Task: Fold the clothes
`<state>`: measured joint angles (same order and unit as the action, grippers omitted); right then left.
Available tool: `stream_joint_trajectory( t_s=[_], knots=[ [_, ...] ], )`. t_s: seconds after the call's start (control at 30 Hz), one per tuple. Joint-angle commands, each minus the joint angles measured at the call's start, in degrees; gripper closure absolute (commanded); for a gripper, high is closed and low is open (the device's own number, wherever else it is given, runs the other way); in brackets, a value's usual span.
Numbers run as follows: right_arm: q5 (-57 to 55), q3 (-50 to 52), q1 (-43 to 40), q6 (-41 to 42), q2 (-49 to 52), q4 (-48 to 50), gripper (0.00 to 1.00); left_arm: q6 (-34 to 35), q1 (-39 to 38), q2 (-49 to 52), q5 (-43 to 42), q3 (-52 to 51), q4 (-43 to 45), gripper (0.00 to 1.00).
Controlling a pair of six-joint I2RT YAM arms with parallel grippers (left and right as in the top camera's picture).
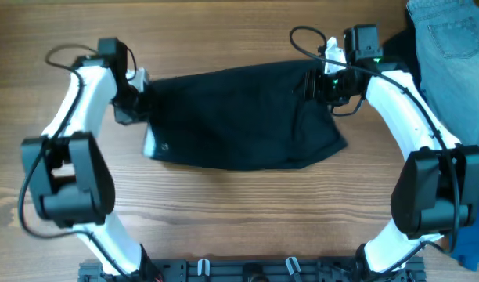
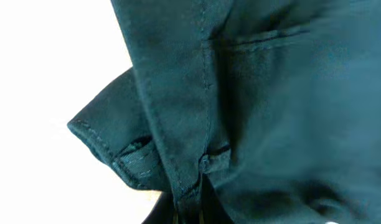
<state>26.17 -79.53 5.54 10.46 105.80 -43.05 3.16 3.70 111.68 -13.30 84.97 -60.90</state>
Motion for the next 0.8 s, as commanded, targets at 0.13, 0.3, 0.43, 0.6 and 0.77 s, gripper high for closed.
stream_joint_trajectory(
  t_s=[0.13,0.3,0.43,0.6,0.77],
  knots=[
    [3.56,7.45,0.2,1.7,0.9,4.09,0.45,-3.87,0.04,-9.97,2.93,8.72,-3.54,0.96],
    [7.56,14.78,1.86,4.37,0.94,12.35,0.5,-5.97,0.04,-10.23,5.31,14.19,-6.95,0.96],
    [9.46,17.42,4.42,6.71,0.94,18.45,0.71,-5.95,0.0,-10.23,5.14,15.65,-8.11,0.96],
    [2.64,17.68,5.11,11.87,0.94,18.93,0.96,-5.81,-2.16,-10.21,-0.76,15.65,-8.39,0.96],
    [1.68,18.27,5.11,12.28,1.6,20.09,0.96,-1.53,-8.37,-10.21,-7.96,15.58,-7.54,0.96]
  ],
)
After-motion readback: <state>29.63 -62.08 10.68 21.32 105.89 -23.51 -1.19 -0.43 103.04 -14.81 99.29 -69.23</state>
